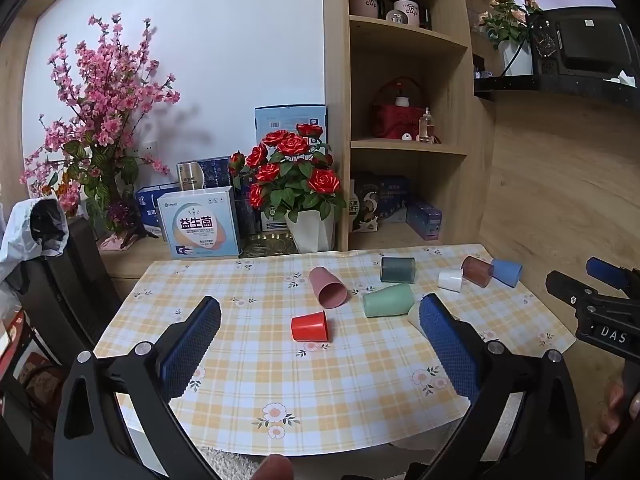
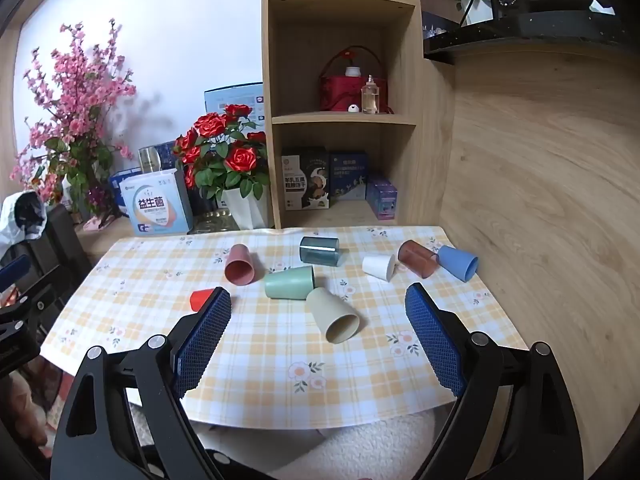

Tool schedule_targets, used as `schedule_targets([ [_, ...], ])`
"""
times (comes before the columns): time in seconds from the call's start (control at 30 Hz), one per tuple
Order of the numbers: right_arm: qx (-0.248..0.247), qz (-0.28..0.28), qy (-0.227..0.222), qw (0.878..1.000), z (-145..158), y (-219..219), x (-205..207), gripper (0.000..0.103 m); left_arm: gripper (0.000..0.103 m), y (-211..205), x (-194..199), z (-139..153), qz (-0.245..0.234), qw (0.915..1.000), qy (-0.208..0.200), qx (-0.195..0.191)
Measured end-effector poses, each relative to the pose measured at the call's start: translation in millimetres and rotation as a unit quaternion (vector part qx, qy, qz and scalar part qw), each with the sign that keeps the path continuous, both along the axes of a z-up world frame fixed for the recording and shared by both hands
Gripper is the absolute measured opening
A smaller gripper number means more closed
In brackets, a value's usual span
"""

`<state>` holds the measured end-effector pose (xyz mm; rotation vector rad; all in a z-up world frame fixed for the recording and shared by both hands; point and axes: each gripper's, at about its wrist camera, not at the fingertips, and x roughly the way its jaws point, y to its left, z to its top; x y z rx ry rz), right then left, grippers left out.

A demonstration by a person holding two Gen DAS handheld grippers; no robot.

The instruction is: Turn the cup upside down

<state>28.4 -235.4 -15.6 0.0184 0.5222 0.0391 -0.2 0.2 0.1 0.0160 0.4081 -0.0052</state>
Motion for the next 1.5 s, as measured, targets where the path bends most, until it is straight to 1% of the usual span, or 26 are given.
schedule_targets([
  [0.4,0.000,-0.005,0.003,1.000,-1,-1,1,0.086,0.097,0,0,0,0.002,1.0000,0.000,0.006],
  [0.5,0.001,-0.005,0.004,1.000,0,-3,1,0.086,0.097,-8,1,5,0.004,1.0000,0.000,0.006],
  [0.77,0.002,-0.006,0.005,1.000,-2,-1,4,0.086,0.097,-7,2,9,0.002,1.0000,0.002,0.005],
  [0.83,0.003,-0.005,0.005,1.000,-4,1,4,0.086,0.097,-4,1,4,0.000,1.0000,0.002,0.007],
  [1.5,0.002,-0.005,0.009,1.000,-5,-3,3,0.086,0.097,-5,2,-3,-0.001,1.0000,0.004,0.008],
])
